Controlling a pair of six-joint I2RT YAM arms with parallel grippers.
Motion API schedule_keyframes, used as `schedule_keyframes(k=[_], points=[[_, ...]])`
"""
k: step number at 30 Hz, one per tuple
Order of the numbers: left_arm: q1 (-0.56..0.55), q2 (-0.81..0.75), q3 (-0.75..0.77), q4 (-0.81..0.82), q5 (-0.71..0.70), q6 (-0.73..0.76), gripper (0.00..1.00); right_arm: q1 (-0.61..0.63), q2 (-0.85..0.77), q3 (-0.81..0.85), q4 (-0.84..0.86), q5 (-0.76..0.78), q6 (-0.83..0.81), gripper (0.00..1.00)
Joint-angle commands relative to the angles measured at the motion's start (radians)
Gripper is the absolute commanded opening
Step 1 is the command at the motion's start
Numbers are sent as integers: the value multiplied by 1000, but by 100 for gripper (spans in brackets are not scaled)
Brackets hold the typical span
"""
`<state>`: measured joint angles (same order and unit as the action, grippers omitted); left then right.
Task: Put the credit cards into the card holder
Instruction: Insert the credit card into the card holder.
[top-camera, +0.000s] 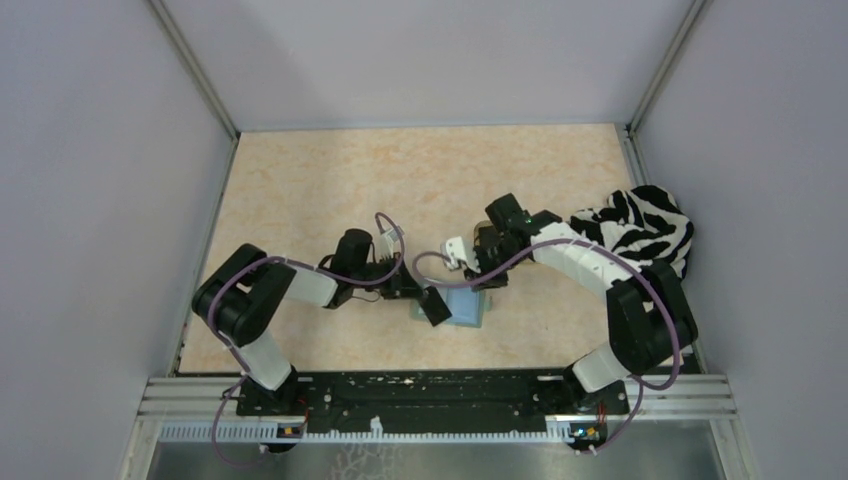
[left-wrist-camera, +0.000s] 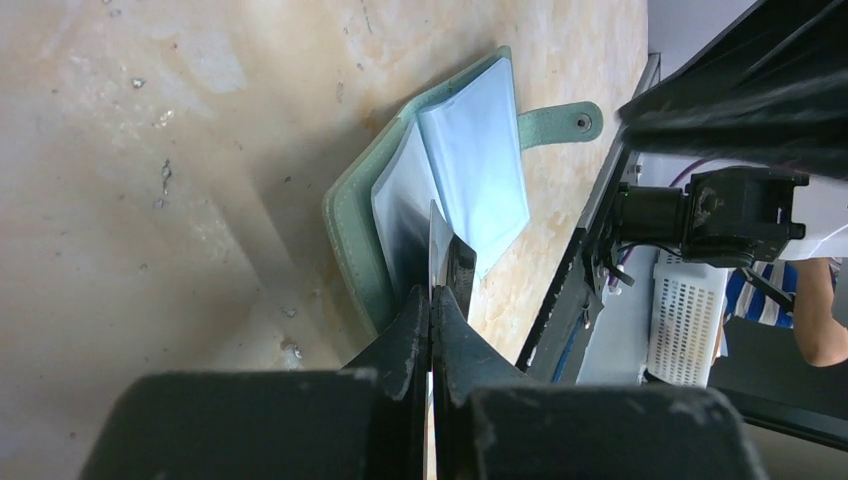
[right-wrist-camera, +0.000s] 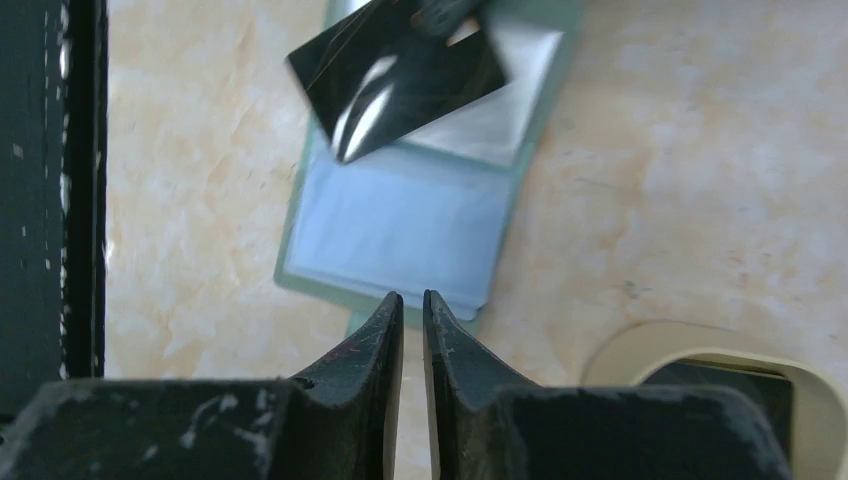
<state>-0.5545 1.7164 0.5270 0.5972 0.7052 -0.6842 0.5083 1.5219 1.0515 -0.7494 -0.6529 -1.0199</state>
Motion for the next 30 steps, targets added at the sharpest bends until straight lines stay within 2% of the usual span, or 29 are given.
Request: schedule_keyframes(k=[1,5,18,30], points=[[5,21,43,-54,8,56,0,4,-49,-110,-58,35,-433,15],[4,27,59,-89,8,75,0,5,-13,-122,-51,63,-470,16],[3,50,120,-181,27,110,0,36,59,-143,30,208,-406,17],[3,83,150,-209,59,112,0,53,93,-147,64,234,-368,16]])
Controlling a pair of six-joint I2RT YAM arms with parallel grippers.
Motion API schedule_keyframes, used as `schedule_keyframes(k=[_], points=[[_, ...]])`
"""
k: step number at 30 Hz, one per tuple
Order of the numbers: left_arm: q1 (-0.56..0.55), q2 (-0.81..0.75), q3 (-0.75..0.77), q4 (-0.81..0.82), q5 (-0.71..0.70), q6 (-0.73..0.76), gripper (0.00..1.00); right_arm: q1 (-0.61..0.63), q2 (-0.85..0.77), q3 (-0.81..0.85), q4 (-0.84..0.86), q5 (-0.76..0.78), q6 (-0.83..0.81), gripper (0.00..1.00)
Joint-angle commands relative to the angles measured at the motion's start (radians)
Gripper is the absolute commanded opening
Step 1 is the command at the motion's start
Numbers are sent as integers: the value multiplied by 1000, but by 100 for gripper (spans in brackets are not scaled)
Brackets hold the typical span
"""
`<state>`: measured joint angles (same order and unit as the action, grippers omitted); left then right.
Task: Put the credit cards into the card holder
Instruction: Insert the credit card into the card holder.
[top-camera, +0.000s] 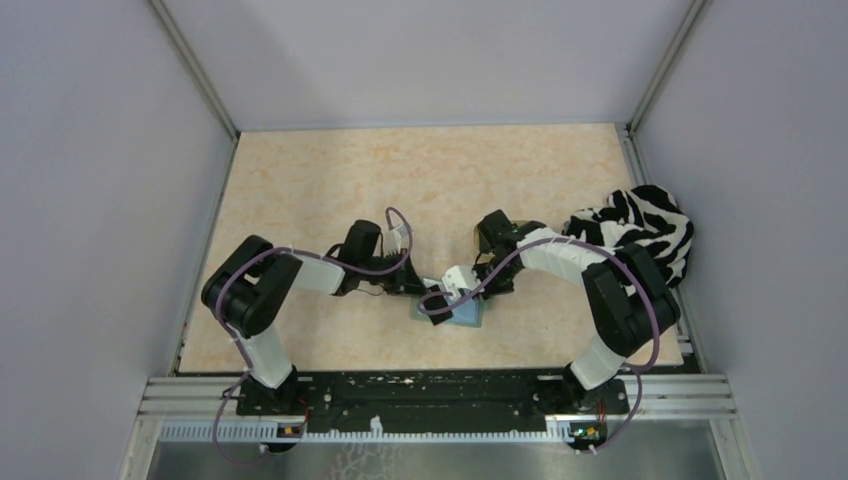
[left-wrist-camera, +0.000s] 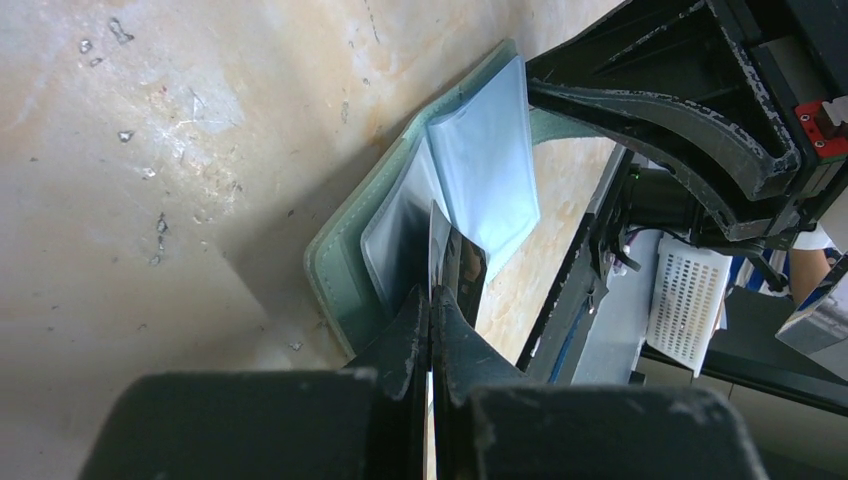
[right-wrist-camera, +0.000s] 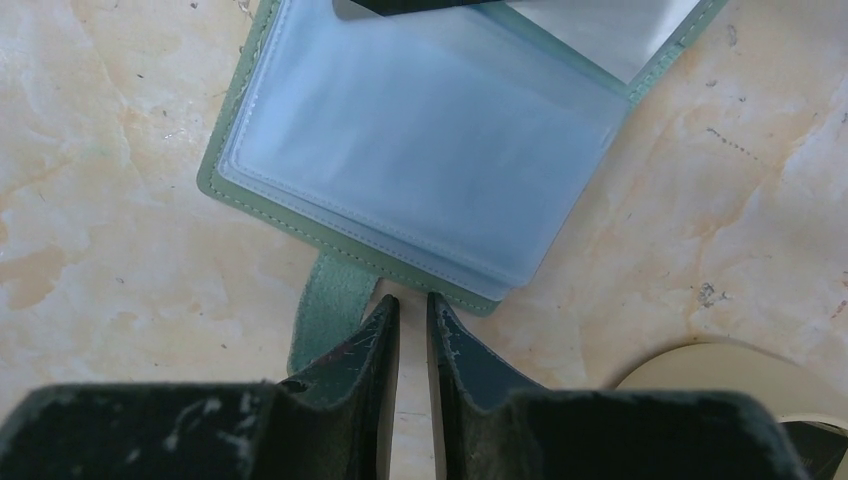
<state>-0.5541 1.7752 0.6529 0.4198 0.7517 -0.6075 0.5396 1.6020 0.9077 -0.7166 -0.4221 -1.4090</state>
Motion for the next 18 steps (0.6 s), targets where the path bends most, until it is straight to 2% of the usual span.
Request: schedule_keyframes(k=[1,18], points=[[3,27,29,-36,16,35,0,24,17,-3,37,6,25,16],[-1,64,31,-36,38,-7,0,59,29,-10,115,4,93,16]])
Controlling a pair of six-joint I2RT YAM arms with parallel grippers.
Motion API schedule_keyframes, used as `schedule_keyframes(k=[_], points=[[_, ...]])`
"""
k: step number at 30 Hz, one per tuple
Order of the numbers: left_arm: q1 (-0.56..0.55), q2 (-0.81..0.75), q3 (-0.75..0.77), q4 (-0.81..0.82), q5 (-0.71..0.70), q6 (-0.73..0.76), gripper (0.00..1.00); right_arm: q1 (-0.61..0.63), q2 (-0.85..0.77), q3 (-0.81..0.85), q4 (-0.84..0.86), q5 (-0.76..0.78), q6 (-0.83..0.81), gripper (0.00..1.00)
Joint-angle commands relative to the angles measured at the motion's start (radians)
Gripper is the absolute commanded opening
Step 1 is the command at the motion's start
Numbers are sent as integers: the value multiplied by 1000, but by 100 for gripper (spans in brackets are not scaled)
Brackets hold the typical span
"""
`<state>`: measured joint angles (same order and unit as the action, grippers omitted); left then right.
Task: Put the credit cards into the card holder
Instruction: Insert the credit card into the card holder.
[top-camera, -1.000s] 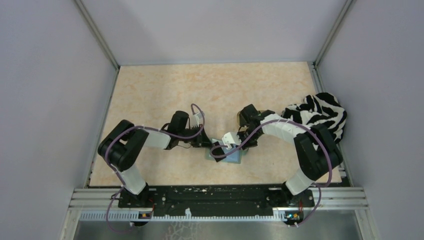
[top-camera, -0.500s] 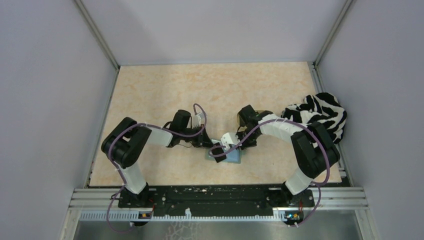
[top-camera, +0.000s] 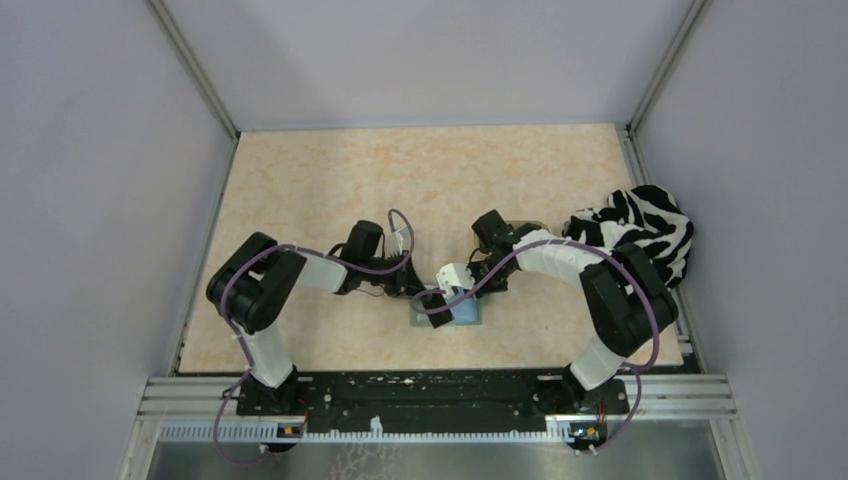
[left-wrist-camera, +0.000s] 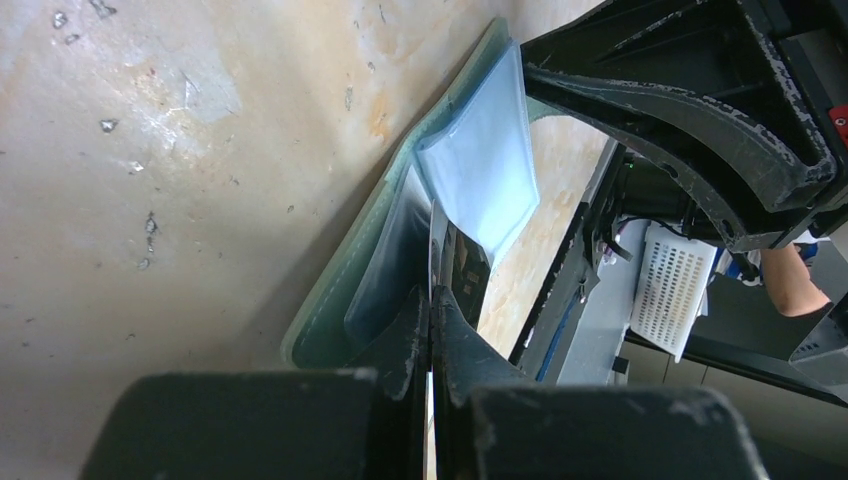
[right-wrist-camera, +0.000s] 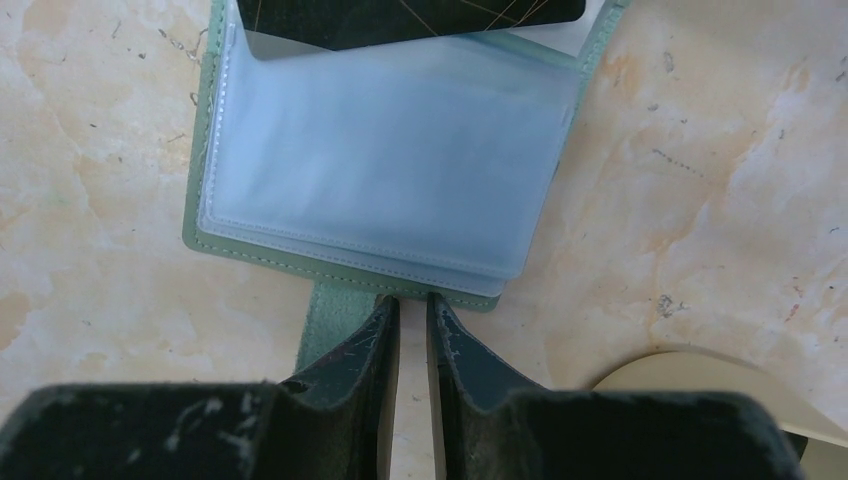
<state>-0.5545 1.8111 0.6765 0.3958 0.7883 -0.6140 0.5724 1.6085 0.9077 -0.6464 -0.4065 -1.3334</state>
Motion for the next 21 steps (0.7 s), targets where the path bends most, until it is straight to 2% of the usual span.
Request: schedule_keyframes(k=[1,21], points=[[-1,29,8,-12,0,-4,0,28,23,-11,49,-11,19,16],[-1,79,51,-34,26,-25,0,59,27,-20,102,1,62,16]])
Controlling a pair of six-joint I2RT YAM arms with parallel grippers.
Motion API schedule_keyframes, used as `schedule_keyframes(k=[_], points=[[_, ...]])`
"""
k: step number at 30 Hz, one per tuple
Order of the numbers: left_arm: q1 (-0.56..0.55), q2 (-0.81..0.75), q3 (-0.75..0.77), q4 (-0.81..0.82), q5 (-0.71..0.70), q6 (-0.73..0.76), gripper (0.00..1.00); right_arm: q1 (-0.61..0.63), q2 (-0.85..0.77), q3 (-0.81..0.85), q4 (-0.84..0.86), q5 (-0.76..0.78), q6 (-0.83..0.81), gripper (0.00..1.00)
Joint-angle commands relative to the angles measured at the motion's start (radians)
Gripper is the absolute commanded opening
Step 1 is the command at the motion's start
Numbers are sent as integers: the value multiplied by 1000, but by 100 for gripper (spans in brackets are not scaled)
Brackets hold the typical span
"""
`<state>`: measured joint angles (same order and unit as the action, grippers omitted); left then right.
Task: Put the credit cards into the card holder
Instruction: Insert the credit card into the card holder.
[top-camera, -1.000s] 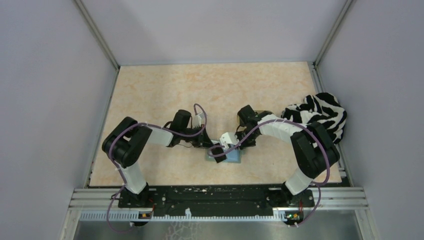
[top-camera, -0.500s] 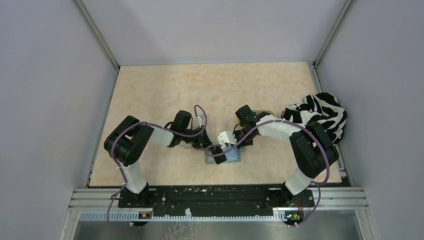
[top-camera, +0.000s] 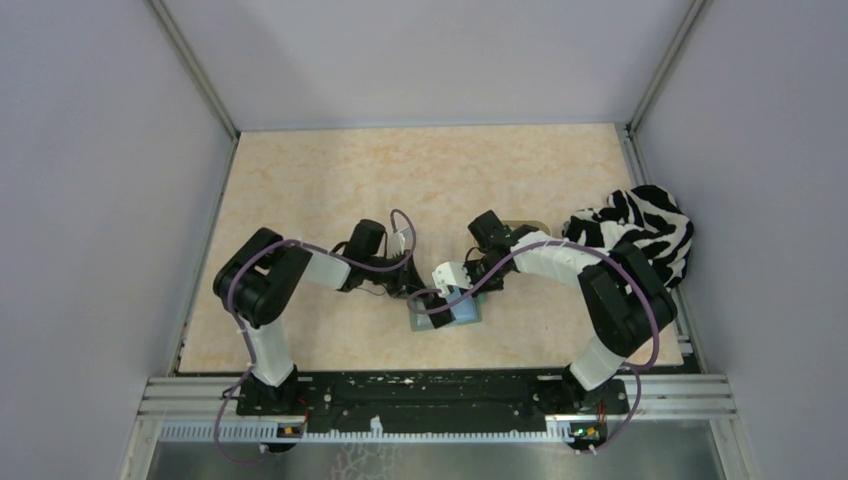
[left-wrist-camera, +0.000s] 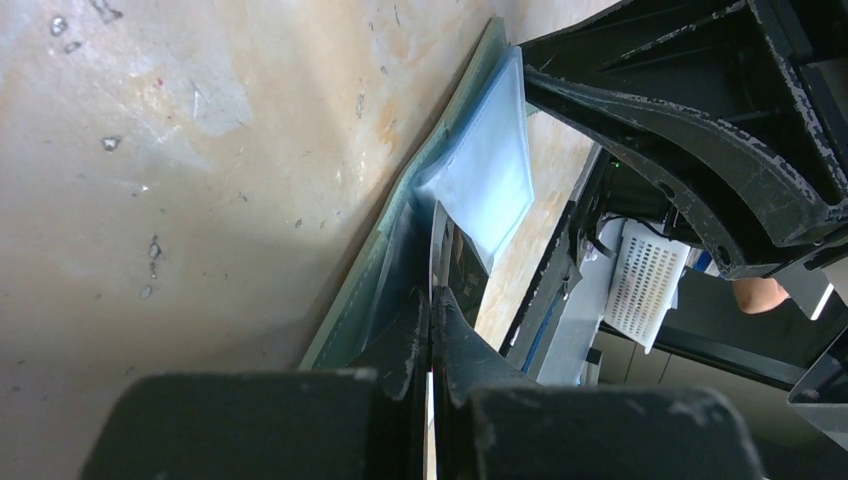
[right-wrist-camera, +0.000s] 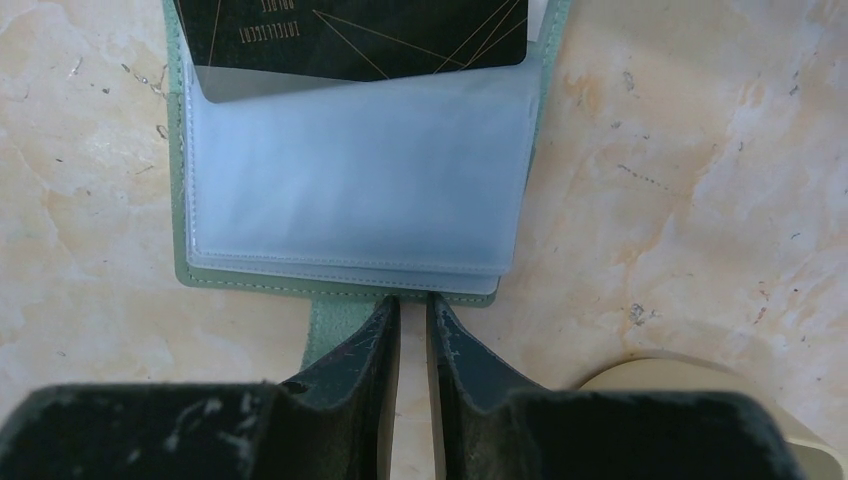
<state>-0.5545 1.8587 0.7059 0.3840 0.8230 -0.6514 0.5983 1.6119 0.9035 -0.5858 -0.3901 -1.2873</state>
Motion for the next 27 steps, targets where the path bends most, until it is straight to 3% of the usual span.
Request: schedule_keyframes(k=[1,27], points=[[-1,35,24,-22,-7,12,0,35,23,-16,44,-15,17,16],[-2,109,80,-73,31,15,0,46,19,-12,51,-7,26,17]])
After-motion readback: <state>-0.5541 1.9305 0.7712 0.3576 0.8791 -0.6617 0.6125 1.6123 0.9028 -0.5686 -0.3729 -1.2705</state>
